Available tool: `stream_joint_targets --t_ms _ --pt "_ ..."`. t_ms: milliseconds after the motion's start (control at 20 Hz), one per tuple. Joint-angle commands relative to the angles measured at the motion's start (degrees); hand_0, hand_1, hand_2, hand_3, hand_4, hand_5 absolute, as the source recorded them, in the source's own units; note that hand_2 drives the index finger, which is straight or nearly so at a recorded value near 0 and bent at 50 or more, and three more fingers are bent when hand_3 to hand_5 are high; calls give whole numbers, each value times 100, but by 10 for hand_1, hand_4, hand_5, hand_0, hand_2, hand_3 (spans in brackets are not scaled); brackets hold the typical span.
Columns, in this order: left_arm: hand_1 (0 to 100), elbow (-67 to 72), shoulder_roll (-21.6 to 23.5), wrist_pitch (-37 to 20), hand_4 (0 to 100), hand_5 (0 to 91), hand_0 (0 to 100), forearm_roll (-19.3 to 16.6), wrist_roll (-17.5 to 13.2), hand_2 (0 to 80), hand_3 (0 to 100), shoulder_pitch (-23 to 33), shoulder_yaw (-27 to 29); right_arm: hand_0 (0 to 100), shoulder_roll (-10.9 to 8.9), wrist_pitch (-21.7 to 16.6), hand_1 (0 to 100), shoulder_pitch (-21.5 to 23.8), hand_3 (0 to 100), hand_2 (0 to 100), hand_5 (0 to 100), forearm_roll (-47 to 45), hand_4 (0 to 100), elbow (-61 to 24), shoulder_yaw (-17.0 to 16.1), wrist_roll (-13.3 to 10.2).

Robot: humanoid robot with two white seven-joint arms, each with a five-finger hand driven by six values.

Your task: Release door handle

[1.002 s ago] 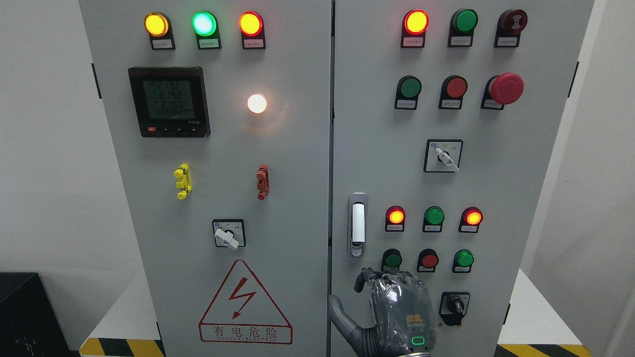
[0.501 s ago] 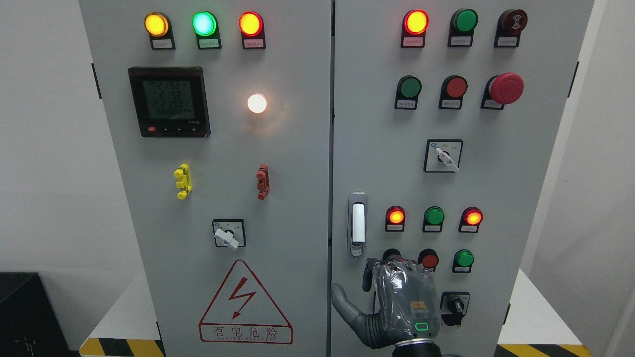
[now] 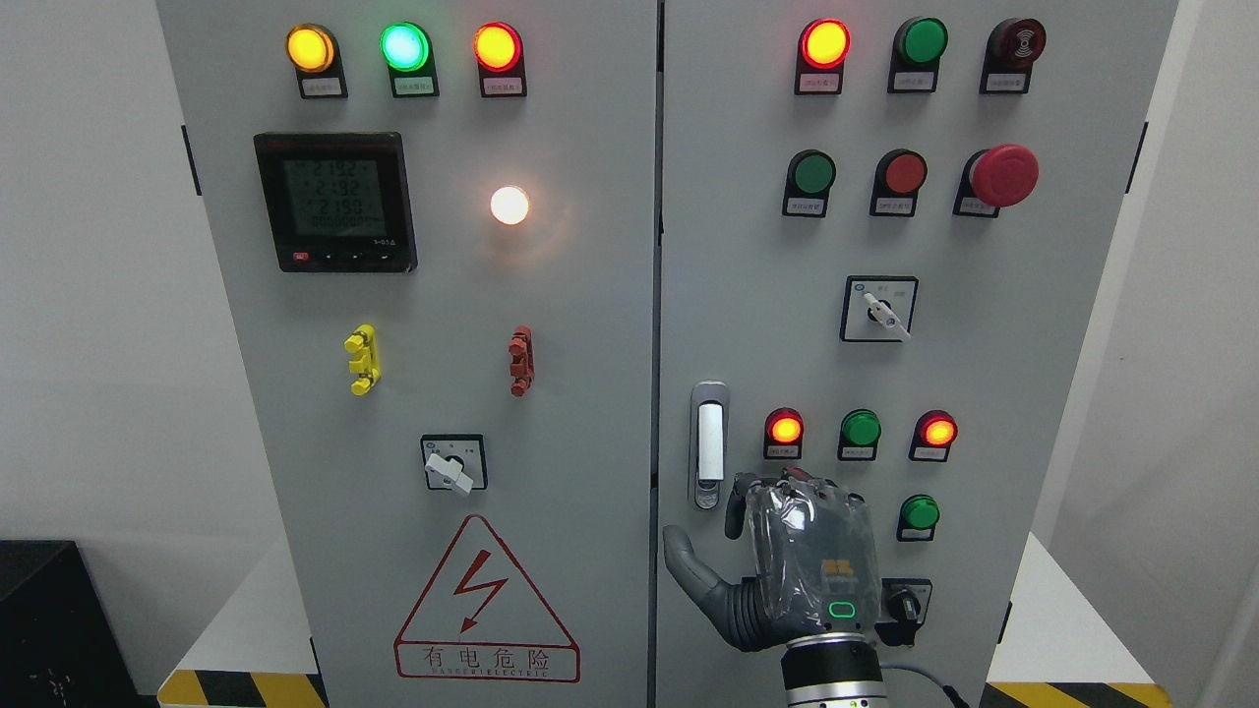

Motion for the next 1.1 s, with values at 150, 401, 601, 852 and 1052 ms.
stream_joint_targets --t_ms 150,401,601,852,1052 --pt "0 0 0 10 8 0 0 0 -5 44 105 0 0 175 3 16 420 -224 982 740 668 -15 753 87 -33 11" --pt "0 0 0 1 7 0 0 0 -5 44 105 0 0 174 3 34 426 -329 981 740 668 -15 754 210 -51 2" --pt "0 0 0 1 7 0 0 0 -5 44 105 0 0 176 3 34 428 -373 981 739 668 -24 754 245 -68 2" --pt "0 0 0 10 7 0 0 0 -5 44 105 0 0 175 12 34 428 -409 980 735 668 -32 754 298 -130 2" --pt "0 0 0 10 7 0 0 0 -5 44 105 0 0 174 3 34 431 -417 980 732 668 -41 754 332 -130 2"
